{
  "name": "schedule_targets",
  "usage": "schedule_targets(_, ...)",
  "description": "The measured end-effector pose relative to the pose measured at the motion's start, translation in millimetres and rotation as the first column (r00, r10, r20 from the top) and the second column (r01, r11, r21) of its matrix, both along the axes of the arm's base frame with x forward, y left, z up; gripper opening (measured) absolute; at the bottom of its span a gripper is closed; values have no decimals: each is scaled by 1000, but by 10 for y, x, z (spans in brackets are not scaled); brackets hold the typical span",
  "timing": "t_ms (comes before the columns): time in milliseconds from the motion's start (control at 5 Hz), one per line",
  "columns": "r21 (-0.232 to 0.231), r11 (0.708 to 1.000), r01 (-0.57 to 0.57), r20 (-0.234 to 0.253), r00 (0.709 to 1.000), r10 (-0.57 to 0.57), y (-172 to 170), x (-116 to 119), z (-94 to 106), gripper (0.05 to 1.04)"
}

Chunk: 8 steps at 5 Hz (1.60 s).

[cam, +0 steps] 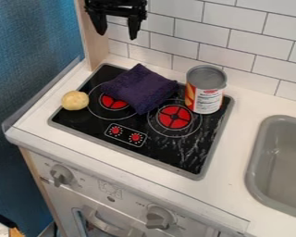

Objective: Move the can to the bottom below the right burner

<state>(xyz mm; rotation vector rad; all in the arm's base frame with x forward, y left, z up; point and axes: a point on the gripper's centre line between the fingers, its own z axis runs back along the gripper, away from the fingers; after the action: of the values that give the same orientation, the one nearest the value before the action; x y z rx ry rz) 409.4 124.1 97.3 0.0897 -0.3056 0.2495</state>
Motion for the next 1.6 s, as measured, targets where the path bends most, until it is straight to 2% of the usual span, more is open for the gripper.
schedule_targets(200, -16, 1000, -5, -49, 999, 4, -19, -21, -214, 999)
schedule_targets(400, -35, 998, -44, -42, 998, 42, -208, 37, -247, 999)
schedule_targets(600, -77, 993, -86, -19, 996, 85, -463, 135, -281, 999)
schedule_targets(800, -139, 984, -112, -15, 994, 111, -668, 264, -412, 999)
schedule_targets(1000, -186, 979, -83, -17, 997, 82, -870, 427, -507, 999)
schedule_targets(1200, -212, 975, -70, -8, 998, 70, -1053, 552, -572, 999)
schedule_targets(1400, -220, 975, -41, -11, 999, 39, -1212, 648, -678, 999)
schedule_targets(1600, -241, 970, 15, -7, 1000, -17, -1380, 699, -665, 999)
